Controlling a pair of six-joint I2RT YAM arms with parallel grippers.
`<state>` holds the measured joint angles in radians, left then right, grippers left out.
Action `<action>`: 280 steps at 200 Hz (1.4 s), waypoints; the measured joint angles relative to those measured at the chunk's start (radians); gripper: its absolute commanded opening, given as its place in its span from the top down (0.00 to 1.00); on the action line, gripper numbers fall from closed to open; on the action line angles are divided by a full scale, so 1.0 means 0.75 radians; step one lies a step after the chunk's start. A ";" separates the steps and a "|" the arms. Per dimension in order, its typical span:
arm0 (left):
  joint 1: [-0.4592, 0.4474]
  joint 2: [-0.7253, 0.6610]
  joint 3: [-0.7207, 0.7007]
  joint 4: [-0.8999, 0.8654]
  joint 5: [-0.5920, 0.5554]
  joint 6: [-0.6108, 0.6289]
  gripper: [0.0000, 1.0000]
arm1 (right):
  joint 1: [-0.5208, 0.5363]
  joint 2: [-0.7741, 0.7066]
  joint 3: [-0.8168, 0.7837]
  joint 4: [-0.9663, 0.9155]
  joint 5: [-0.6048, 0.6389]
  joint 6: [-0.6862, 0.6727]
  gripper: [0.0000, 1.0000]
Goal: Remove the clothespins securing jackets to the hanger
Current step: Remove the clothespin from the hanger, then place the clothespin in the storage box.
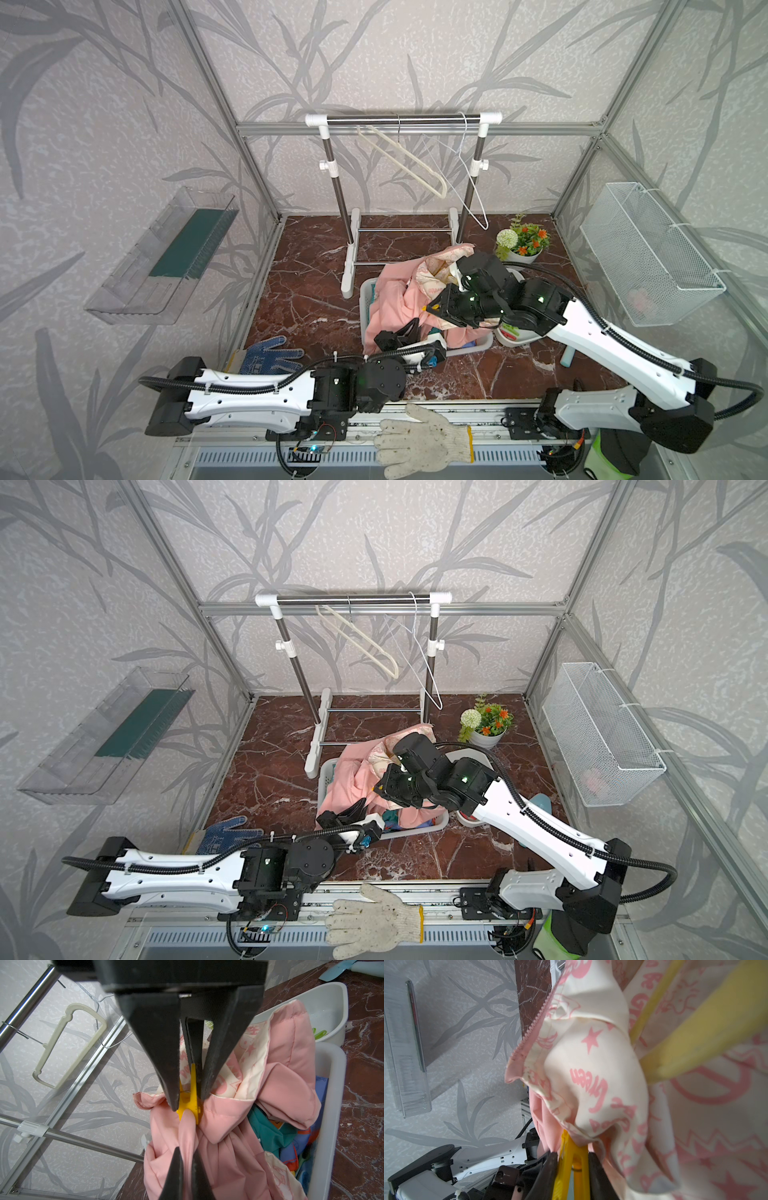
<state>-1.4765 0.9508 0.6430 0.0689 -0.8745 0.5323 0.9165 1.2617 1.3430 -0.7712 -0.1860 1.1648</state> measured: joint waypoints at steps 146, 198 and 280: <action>0.023 -0.022 -0.004 -0.016 -0.015 -0.002 1.00 | -0.007 -0.102 0.110 -0.096 0.071 -0.054 1.00; 0.069 -0.098 -0.012 -0.052 0.022 -0.085 1.00 | -0.008 -0.146 0.137 -0.152 0.098 -0.160 1.00; 0.123 -0.386 -0.035 -0.248 0.133 -0.312 1.00 | -0.050 -0.690 -0.173 -0.351 0.609 -0.411 1.00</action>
<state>-1.3846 0.6617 0.6170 -0.1169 -0.7750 0.2985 0.8787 0.7444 1.2133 -1.0348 0.2710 0.8562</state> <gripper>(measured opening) 0.050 0.198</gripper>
